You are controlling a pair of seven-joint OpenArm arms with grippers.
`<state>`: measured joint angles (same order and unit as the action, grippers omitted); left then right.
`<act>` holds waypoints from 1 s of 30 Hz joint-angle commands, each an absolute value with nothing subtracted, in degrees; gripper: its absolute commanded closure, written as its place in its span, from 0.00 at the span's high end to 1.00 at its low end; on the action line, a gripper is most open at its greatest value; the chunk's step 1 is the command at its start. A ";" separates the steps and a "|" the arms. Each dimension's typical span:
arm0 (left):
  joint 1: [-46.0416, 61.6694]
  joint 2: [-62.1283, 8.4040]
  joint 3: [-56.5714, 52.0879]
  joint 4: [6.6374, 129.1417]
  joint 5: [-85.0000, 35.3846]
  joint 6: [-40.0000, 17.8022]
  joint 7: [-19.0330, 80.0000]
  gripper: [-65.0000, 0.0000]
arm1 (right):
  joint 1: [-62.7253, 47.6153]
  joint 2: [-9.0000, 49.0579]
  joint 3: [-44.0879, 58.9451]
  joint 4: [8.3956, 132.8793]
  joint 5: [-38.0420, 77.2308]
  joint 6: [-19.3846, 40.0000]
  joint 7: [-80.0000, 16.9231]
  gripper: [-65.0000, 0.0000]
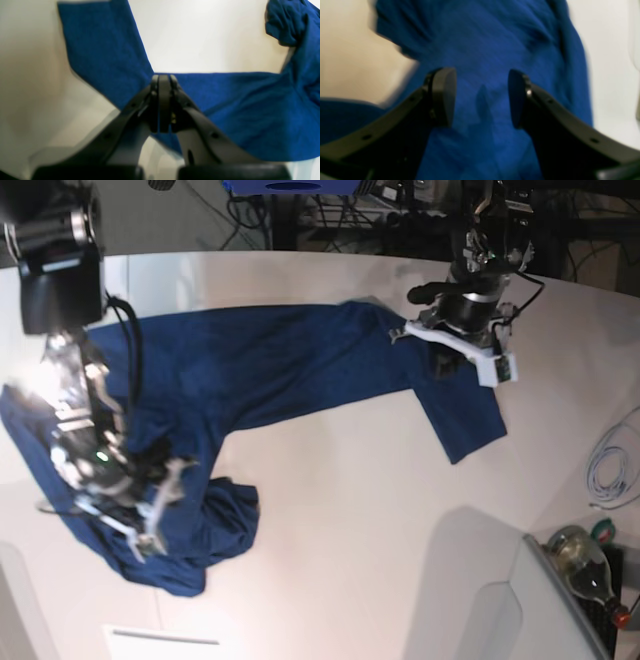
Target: Layout the t-shirt on the table in an organized manner, then fold the t-shirt properly
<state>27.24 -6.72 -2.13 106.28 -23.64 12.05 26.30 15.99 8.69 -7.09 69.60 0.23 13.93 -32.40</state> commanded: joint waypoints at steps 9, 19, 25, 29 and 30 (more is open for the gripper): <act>31.60 -5.76 -9.89 107.21 -23.25 12.26 25.01 0.00 | 28.18 3.38 -11.56 47.87 0.13 10.33 -23.60 0.48; 32.04 -5.76 -11.03 107.12 -23.25 12.26 25.01 0.00 | 30.99 2.86 -12.09 36.53 0.22 6.29 -17.71 0.19; 30.73 -5.76 -11.03 106.77 -23.25 12.26 25.10 0.00 | 27.56 3.03 -12.00 43.65 0.40 6.55 -23.16 0.00; 29.14 -5.85 -11.03 104.66 -23.16 12.18 25.27 0.00 | 16.66 3.65 -11.82 65.63 0.31 8.84 -32.40 0.00; 28.62 -5.85 -10.77 103.96 -23.16 12.18 25.36 0.00 | 13.14 4.35 -11.74 72.04 0.31 10.68 -34.86 0.00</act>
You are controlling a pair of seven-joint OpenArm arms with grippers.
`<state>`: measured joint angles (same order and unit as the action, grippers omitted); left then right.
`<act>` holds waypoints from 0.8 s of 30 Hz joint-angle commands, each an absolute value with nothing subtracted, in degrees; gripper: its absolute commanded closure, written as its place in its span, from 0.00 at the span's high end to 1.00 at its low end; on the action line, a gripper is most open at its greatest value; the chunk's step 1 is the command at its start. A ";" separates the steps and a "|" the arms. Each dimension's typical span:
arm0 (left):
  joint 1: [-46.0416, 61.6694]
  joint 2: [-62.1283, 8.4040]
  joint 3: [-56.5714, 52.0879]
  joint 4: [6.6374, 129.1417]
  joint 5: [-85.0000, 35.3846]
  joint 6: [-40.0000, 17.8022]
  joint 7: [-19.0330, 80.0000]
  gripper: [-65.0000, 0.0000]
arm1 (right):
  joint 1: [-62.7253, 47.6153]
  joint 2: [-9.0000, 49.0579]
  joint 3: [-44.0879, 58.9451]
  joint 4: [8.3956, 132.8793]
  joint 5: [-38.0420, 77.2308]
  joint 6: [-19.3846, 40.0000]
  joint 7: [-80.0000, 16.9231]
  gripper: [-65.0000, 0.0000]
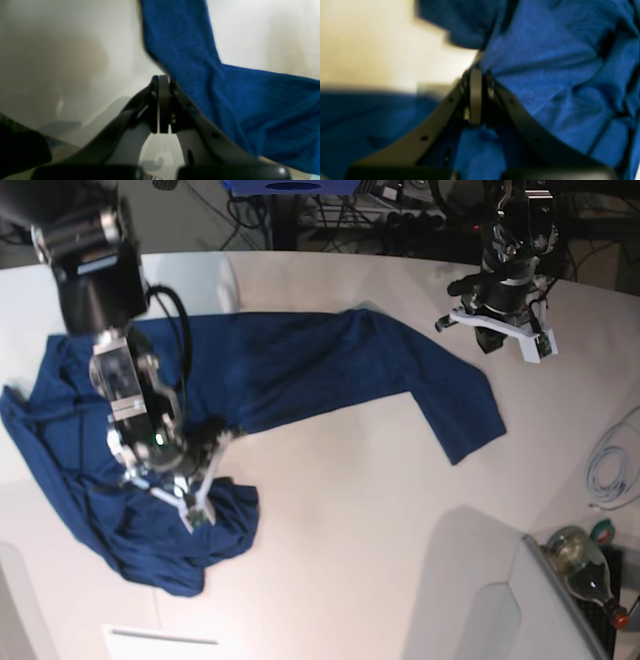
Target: Layout the t-shirt on the table in an organized manner, then fold the t-shirt properly
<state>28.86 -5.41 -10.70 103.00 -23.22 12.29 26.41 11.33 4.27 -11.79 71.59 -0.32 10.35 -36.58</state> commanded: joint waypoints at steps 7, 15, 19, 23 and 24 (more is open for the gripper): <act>24.75 -5.76 -8.13 102.02 -23.25 12.18 25.45 0.00 | -5.23 6.81 -11.65 97.45 0.40 16.22 -44.79 0.00; 19.82 -5.85 -1.10 97.27 -23.16 12.18 25.19 0.00 | -14.02 14.55 -11.56 100.35 0.40 16.31 -45.05 0.00; 17.63 -5.85 1.80 92.09 -22.90 12.35 25.01 0.00 | -13.67 15.78 -10.07 96.66 0.40 16.31 -48.22 0.00; 17.80 -5.85 1.80 90.42 -22.90 12.35 24.92 0.00 | -13.93 15.08 -4.26 99.74 0.48 16.31 -51.30 0.15; 17.98 -5.85 1.45 90.42 -22.90 12.35 24.92 0.00 | -14.02 15.08 -3.82 102.81 0.48 16.31 -51.74 0.24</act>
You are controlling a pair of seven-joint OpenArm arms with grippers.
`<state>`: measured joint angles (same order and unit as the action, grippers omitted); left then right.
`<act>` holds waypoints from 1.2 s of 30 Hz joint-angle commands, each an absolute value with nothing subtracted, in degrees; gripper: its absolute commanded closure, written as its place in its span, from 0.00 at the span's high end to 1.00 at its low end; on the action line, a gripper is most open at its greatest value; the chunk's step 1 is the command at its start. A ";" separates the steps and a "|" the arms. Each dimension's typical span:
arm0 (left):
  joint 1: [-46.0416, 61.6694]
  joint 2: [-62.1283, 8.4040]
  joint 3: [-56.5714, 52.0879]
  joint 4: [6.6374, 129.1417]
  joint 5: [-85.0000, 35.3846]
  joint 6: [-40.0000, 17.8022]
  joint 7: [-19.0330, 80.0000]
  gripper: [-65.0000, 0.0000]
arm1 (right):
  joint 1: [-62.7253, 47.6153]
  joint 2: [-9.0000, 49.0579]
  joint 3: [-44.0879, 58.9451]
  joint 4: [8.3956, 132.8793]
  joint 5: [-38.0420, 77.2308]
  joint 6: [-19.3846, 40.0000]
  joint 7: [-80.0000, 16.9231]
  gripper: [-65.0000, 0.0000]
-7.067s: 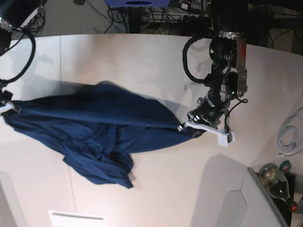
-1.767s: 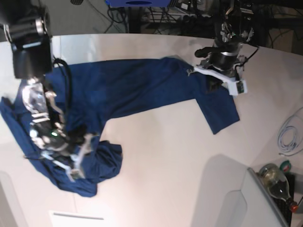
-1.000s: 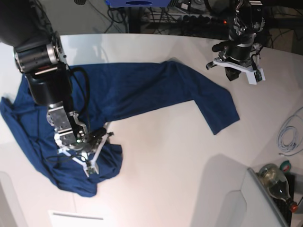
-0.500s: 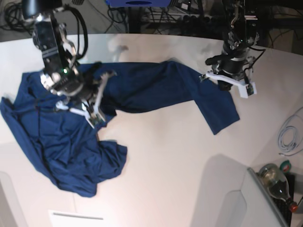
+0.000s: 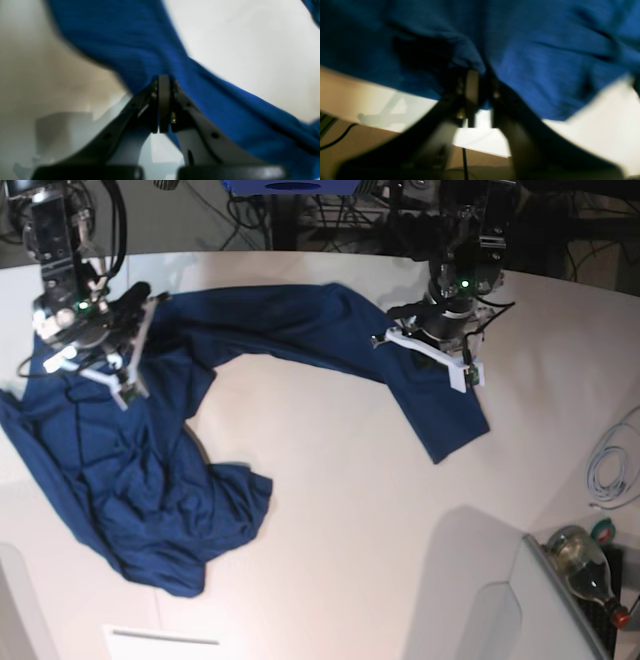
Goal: Layout the t-shirt on the table in an organized manner, then fold the t-shirt properly
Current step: 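Grasp the shirt body with the right gripper and lift it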
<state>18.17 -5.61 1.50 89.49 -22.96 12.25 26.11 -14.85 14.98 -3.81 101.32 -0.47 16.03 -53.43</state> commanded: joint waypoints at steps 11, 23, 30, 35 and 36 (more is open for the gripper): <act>23.60 -5.93 -5.32 96.13 -22.90 12.18 24.92 0.00 | -1.01 10.86 -21.23 93.41 0.22 16.04 -49.54 0.39; 26.33 -6.02 -11.38 97.10 -23.08 12.18 24.92 0.00 | 2.77 8.66 -22.55 74.15 0.13 15.87 -41.10 0.39; 25.98 -5.93 -11.38 97.36 -23.08 12.18 24.92 0.00 | 0.57 9.01 -22.55 81.54 0.04 15.16 -41.63 0.39; 25.98 -5.93 -11.30 97.36 -23.08 12.18 24.92 0.00 | 0.92 10.24 -22.64 81.01 0.04 10.77 -41.63 0.39; 25.98 -5.93 -11.12 97.36 -23.08 12.18 25.01 0.00 | 1.27 10.24 -22.64 80.66 0.04 10.77 -41.54 0.39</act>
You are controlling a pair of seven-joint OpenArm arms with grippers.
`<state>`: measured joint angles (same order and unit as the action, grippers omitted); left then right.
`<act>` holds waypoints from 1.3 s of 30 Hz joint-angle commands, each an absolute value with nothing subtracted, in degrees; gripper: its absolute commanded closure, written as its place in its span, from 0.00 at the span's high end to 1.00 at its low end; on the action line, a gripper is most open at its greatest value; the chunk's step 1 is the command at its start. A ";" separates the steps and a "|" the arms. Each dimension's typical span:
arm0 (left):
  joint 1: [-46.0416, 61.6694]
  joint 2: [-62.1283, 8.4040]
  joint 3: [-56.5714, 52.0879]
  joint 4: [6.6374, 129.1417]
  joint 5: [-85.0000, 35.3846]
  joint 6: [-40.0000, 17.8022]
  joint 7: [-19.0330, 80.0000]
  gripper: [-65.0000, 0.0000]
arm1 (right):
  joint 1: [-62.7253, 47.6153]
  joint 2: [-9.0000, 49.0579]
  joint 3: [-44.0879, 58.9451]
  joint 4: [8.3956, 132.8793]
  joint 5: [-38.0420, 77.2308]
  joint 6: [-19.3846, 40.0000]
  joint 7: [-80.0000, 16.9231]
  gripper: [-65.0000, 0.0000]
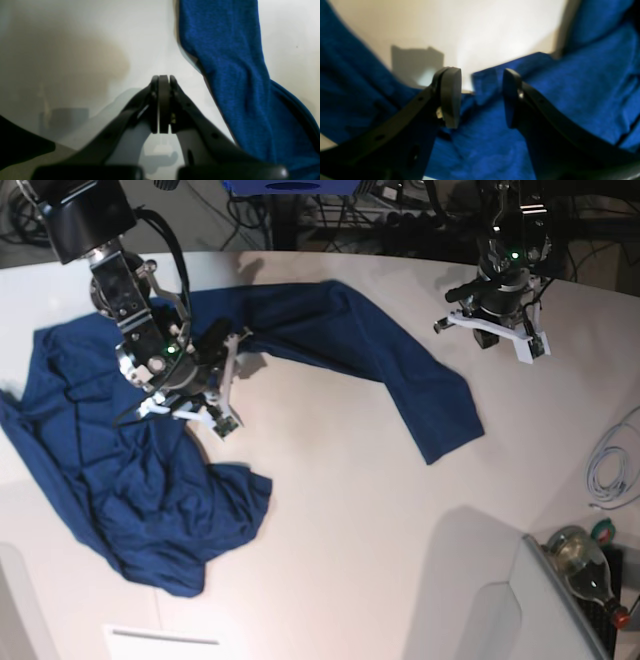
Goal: Layout the t-shirt on the table in an organized manner, then fold the t-shirt properly
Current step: 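Grasp the shirt body with the right gripper and lift it, then carry the held fabric toward the left gripper and lay it down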
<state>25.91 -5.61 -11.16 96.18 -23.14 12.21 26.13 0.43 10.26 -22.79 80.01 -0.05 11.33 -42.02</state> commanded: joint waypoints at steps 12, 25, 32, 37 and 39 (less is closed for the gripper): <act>25.80 -5.85 -11.12 96.92 -23.08 12.18 25.01 0.00 | 4.26 10.15 -22.81 72.75 0.13 10.77 -39.60 0.31; 25.71 -6.02 -11.38 97.10 -23.08 12.18 25.01 0.00 | 8.66 6.99 -23.16 85.14 0.48 12.00 -44.88 0.00; 25.63 -6.20 -11.38 97.45 -23.08 12.18 25.01 0.00 | 19.03 -1.10 -23.08 83.82 0.40 20.62 -46.02 0.00; 25.63 -6.29 -11.38 97.54 -23.08 12.18 25.01 0.00 | 25.89 -7.43 -23.08 81.27 0.48 21.93 -46.37 0.00; 25.63 -6.29 -11.38 97.63 -23.08 12.18 25.01 0.00 | 27.38 -8.48 -24.48 80.84 0.57 21.93 -46.02 0.00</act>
